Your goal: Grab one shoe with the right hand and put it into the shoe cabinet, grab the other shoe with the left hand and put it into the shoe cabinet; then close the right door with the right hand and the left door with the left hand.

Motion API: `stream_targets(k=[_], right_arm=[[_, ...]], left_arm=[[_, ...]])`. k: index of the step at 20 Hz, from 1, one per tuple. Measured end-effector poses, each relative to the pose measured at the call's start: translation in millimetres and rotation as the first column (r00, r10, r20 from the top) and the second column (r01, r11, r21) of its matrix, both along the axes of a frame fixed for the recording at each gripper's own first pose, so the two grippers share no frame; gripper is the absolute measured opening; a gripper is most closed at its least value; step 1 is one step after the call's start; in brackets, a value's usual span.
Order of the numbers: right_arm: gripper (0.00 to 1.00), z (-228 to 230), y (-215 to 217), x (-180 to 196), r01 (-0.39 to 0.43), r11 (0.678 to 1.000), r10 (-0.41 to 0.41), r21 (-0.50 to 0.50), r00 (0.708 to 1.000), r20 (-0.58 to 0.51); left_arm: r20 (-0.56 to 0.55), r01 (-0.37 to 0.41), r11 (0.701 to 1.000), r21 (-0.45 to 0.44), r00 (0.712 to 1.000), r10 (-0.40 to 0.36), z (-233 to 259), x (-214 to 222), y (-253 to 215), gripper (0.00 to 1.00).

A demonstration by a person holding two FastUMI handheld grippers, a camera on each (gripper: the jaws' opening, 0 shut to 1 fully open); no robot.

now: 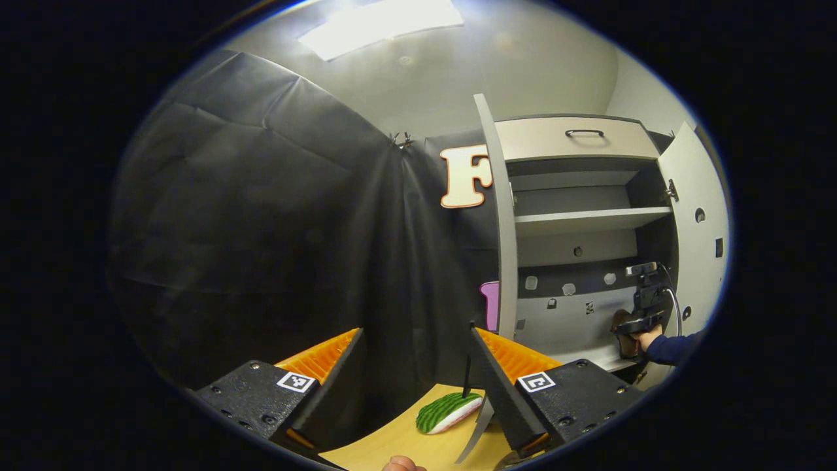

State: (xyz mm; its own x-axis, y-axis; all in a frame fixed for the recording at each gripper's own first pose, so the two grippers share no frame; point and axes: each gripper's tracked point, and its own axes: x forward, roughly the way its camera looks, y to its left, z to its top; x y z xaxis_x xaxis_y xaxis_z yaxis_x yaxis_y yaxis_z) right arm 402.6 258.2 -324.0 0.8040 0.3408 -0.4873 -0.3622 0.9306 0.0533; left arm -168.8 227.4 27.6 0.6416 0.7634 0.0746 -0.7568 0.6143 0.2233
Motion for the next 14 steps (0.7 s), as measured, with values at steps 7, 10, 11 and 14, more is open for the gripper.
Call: stream_targets(k=[7, 10, 11, 14], right_arm=[[0.02, -26.1, 25.0, 2.6, -0.016, 0.999, 0.015, -0.043, 1.0, -0.025], [0.13, -32.9, 28.8, 2.0, -0.024, 0.999, 0.022, -0.034, 0.998, -0.054], [0.21, -28.5, 28.9, 2.3, -0.02, 0.999, 0.018, -0.029, 0.999, -0.047], [0.51, -26.7, 30.0, -8.2, -0.041, 0.999, 0.039, -0.026, 0.997, -0.067]], left_arm=[[-0.005, -0.1, 0.995, 0.009, 0.995, 0.1, 0.1, -25.6, 22.3, 0.94], [-0.005, -0.115, 0.993, 0.006, 0.993, 0.115, -0.9, -28.3, 27.3, 0.94], [-0.008, -0.113, 0.994, 0.004, 0.994, 0.113, -1.2, -27.3, 27.6, 0.94], [-0.008, -0.082, 0.997, 0.003, 0.997, 0.082, -1.3, -20.2, 24.9, 0.94]])
